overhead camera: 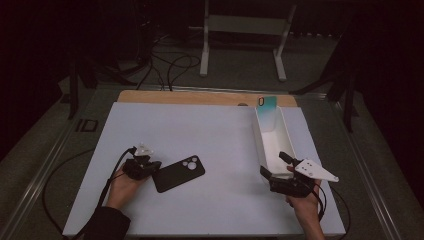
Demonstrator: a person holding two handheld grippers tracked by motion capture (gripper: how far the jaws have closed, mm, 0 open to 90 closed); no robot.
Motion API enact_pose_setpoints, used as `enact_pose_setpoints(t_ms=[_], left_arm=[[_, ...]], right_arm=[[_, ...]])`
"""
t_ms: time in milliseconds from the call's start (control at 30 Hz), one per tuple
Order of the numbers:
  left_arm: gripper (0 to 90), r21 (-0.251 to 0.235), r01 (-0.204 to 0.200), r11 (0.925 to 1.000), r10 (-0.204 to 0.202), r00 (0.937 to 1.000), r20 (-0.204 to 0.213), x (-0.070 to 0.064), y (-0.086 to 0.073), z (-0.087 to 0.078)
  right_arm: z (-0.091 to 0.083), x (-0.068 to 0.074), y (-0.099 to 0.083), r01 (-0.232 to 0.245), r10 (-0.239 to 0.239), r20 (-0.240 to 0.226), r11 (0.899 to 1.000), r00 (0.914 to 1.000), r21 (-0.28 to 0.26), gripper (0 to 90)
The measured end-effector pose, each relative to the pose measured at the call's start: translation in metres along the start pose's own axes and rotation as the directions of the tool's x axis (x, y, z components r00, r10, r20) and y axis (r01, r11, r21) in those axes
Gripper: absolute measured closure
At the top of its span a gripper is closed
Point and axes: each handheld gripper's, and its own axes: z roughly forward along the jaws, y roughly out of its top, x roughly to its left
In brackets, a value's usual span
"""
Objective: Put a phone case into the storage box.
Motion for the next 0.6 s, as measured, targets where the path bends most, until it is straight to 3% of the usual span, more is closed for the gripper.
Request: enact_pose_setpoints(t_ms=[200, 367, 533, 600], left_arm=[[89.6, 0.002, 0.000, 1.0000, 0.000, 0.9997, 0.025, -0.016, -0.010, -0.007], [89.1, -0.005, 0.006, 1.0000, -0.006, 0.9996, 0.026, -0.015, -0.011, -0.007], [87.1, -0.024, 0.004, 0.9997, -0.004, 0.9999, 0.014, -0.017, -0.011, -0.009], [82.5, -0.115, 0.017, 0.9932, -0.017, 0.9999, 0.001, -0.018, -0.007, -0.023]], right_arm=[[0.000, 0.000, 0.000, 0.003, -0.003, 0.004, 1.000, 1.0000, -0.016, 11.7], [0.000, -0.003, 0.001, -0.034, 0.034, -0.005, 0.999, 0.9994, -0.006, 11.7], [0.001, -0.004, 0.000, -0.041, 0.041, 0.004, 0.999, 0.9992, 0.003, 11.7], [0.000, -0.004, 0.000, -0.044, 0.044, -0.003, 0.999, 0.9990, 0.006, 11.7]])
